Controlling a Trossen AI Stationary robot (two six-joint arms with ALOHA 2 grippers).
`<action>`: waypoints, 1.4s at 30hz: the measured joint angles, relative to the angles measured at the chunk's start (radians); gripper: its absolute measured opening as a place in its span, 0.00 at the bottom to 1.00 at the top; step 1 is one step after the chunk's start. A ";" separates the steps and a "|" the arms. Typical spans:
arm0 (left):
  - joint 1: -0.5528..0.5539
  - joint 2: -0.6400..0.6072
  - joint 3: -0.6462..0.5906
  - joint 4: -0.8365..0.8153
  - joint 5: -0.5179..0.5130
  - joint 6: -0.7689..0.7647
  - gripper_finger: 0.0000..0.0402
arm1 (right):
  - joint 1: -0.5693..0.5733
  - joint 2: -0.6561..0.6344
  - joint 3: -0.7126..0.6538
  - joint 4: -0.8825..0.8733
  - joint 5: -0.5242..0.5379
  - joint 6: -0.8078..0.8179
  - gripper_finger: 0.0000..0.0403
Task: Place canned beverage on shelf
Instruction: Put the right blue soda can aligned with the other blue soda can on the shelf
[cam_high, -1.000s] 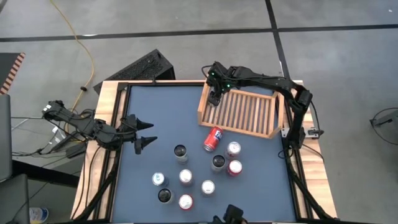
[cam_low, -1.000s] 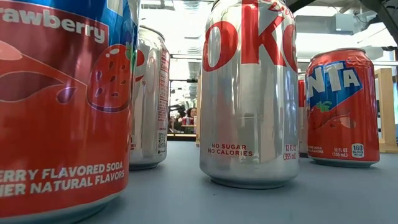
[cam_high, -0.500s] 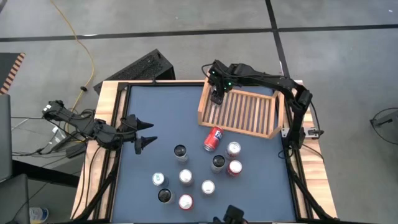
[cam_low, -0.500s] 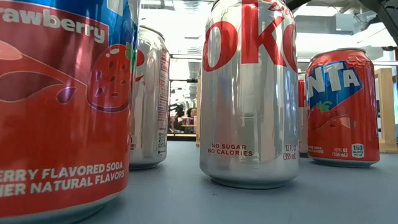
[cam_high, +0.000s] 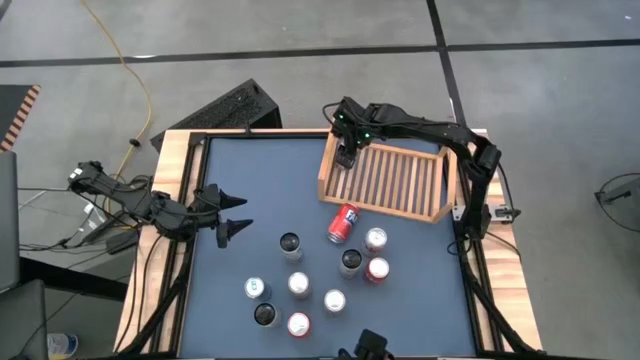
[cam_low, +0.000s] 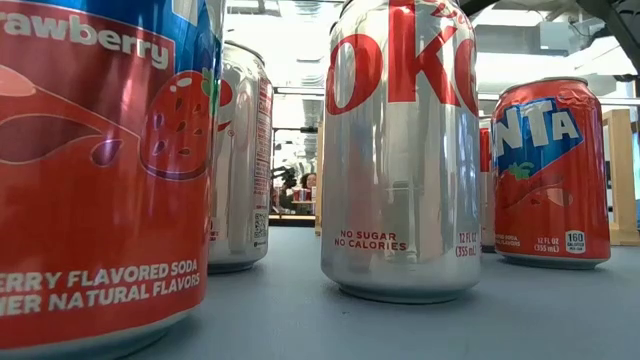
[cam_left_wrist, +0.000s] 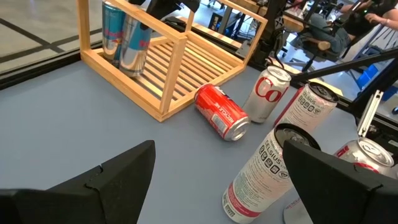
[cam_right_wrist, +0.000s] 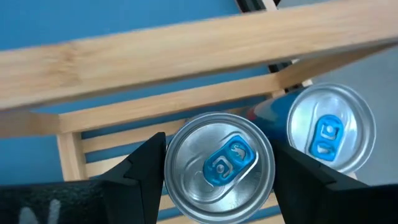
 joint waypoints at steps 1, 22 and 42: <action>0.000 0.000 0.000 0.000 0.000 0.001 0.85 | 0.000 0.000 0.001 0.000 0.000 -0.002 0.60; 0.000 0.000 0.000 0.000 0.000 -0.009 0.85 | -0.008 0.000 0.001 0.001 0.001 0.000 0.60; 0.000 0.000 0.000 0.000 0.000 -0.010 0.85 | -0.010 0.000 0.001 0.019 -0.022 0.004 0.60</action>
